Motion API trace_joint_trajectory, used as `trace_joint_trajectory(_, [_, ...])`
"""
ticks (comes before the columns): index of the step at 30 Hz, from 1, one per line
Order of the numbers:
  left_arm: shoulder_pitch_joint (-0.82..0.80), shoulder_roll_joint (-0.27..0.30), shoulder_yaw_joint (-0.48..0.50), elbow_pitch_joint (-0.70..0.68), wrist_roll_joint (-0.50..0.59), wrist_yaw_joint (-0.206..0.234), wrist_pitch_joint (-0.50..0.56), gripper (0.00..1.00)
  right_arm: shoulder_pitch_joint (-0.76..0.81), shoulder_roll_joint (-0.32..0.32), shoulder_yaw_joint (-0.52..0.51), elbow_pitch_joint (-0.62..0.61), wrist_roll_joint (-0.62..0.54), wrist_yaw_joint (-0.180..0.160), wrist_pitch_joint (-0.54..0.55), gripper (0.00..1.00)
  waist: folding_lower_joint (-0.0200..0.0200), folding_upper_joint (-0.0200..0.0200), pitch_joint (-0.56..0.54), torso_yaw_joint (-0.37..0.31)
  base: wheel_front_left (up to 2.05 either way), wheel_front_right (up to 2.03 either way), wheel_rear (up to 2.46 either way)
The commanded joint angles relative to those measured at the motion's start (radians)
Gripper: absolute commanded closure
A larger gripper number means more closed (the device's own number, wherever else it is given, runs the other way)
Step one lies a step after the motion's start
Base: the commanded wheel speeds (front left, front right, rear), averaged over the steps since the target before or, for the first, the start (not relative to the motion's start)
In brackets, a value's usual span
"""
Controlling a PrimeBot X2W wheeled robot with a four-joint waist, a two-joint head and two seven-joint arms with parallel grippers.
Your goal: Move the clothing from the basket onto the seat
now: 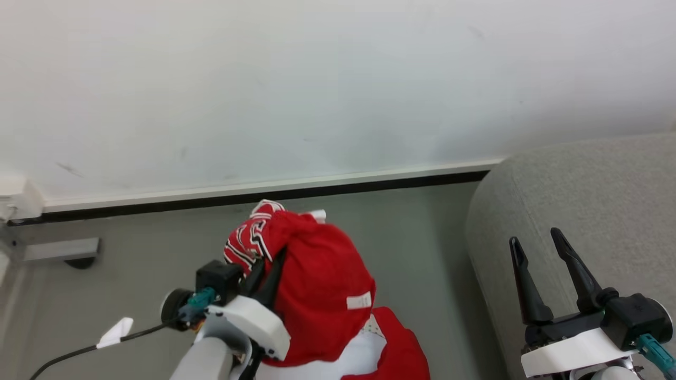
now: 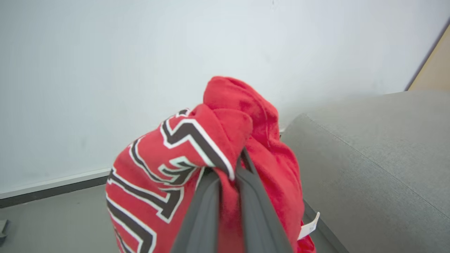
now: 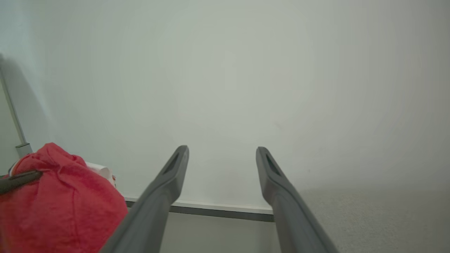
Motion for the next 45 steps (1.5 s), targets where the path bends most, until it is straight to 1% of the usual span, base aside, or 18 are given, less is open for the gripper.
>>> trace_joint_trajectory(1, [0.007, 0.007, 0.003, -0.022, -0.01, -0.001, -0.001, 1.0, 0.011, -0.006, 0.003, -0.001, 0.009, -0.002, 0.001, 0.0, 0.0003, 0.0, -0.017, 0.022, 0.0, 0.0, 0.0])
trace_joint_trajectory(6, [-0.032, 0.012, -0.009, -0.143, -0.031, -0.001, -0.001, 1.0, 0.018, -0.011, 0.041, 0.002, 0.023, -0.002, 0.001, 0.0, 0.0003, 0.0, -0.026, 0.042, 0.0, 0.0, 0.0])
trace_joint_trajectory(13, [-0.075, 0.021, -0.02, -0.232, -0.069, -0.001, 0.007, 1.0, 0.02, -0.009, 0.083, 0.012, 0.037, -0.002, 0.001, 0.0, 0.0003, 0.0, -0.043, 0.052, 0.0, 0.0, 0.0])
trace_joint_trajectory(23, [-0.091, 0.027, -0.039, -0.259, -0.092, -0.001, 0.033, 1.0, 0.01, -0.024, 0.132, 0.025, 0.049, -0.002, 0.001, 0.0, 0.0003, 0.0, -0.055, 0.064, 0.0, 0.0, 0.0])
trace_joint_trajectory(29, [-0.096, 0.03, -0.048, -0.261, -0.094, 0.002, 0.047, 1.0, -0.032, -0.076, 0.26, 0.055, -0.011, -0.002, 0.001, 0.0, 0.0003, 0.0, -0.053, 0.066, 0.0, 0.0, 0.0])
trace_joint_trajectory(32, [-0.101, 0.028, -0.056, -0.264, -0.095, 0.002, 0.052, 1.0, -0.055, -0.086, 0.326, 0.087, -0.017, -0.002, 0.001, 0.0, 0.0003, 0.0, -0.052, 0.07, 0.0, 0.0, 0.0])
trace_joint_trajectory(36, [-0.106, 0.021, -0.074, -0.267, -0.101, 0.001, 0.058, 1.0, -0.087, -0.074, 0.373, 0.132, 0.01, -0.002, 0.001, 0.0, 0.0003, 0.0, -0.056, 0.089, 0.0, 0.0, 0.0])
trace_joint_trajectory(41, [-0.105, 0.013, -0.112, -0.276, -0.11, 0.0, 0.065, 1.0, -0.108, -0.044, 0.367, 0.143, 0.051, -0.002, 0.001, 0.0, 0.0003, 0.0, -0.065, 0.123, 0.0, 0.0, 0.0])
trace_joint_trajectory(45, [-0.095, 0.008, -0.156, -0.289, -0.117, -0.001, 0.072, 1.0, -0.137, -0.031, 0.384, 0.153, 0.074, -0.002, 0.001, 0.0, 0.0003, 0.0, -0.071, 0.149, 0.0, 0.0, 0.0])
